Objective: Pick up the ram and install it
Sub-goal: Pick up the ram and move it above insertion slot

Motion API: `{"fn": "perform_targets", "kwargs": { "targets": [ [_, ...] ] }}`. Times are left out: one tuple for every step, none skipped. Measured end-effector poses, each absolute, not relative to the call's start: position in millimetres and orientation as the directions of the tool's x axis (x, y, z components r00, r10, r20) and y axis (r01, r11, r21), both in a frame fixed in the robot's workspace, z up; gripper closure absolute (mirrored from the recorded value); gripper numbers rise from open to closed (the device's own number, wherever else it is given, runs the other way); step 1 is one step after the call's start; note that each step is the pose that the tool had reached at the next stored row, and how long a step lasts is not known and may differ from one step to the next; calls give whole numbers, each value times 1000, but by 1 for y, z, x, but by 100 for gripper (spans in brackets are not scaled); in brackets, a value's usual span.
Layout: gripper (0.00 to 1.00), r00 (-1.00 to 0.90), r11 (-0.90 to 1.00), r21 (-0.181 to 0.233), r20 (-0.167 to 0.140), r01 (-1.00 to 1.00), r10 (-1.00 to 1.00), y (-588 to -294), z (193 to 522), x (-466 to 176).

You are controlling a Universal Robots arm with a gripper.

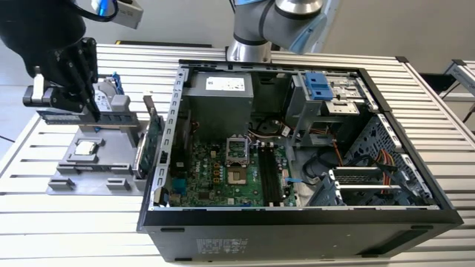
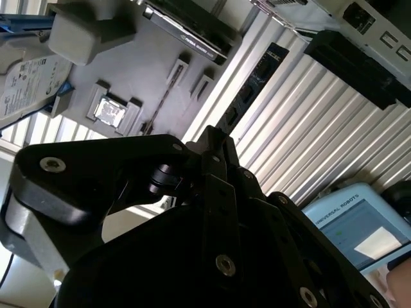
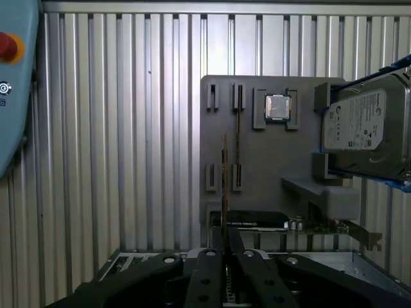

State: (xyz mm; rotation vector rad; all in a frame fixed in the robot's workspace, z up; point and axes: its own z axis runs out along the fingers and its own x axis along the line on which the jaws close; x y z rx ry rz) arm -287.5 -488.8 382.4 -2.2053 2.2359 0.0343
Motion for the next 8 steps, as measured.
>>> {"fn": "perform_targets", "kwargs": {
  "targets": [
    [100,-14,14,15,-16,-1000,-1000,-489,382,-285],
    [100,-14,14,15,-16,-1000,-1000,-489,382,-283],
    [100,-14,14,15,-15,-1000,-1000,-489,382,-282],
    [100,-14,14,15,-15,-1000,-1000,-489,382,-280],
    [100,-14,14,15,-15,-1000,-1000,-489,382,-278],
    [100,-15,14,16,-15,-1000,-1000,-489,382,-276],
    [100,-15,15,16,-15,-1000,-1000,-489,382,-274],
    [100,-15,15,16,-15,-1000,-1000,-489,382,-272]
  ]
}}
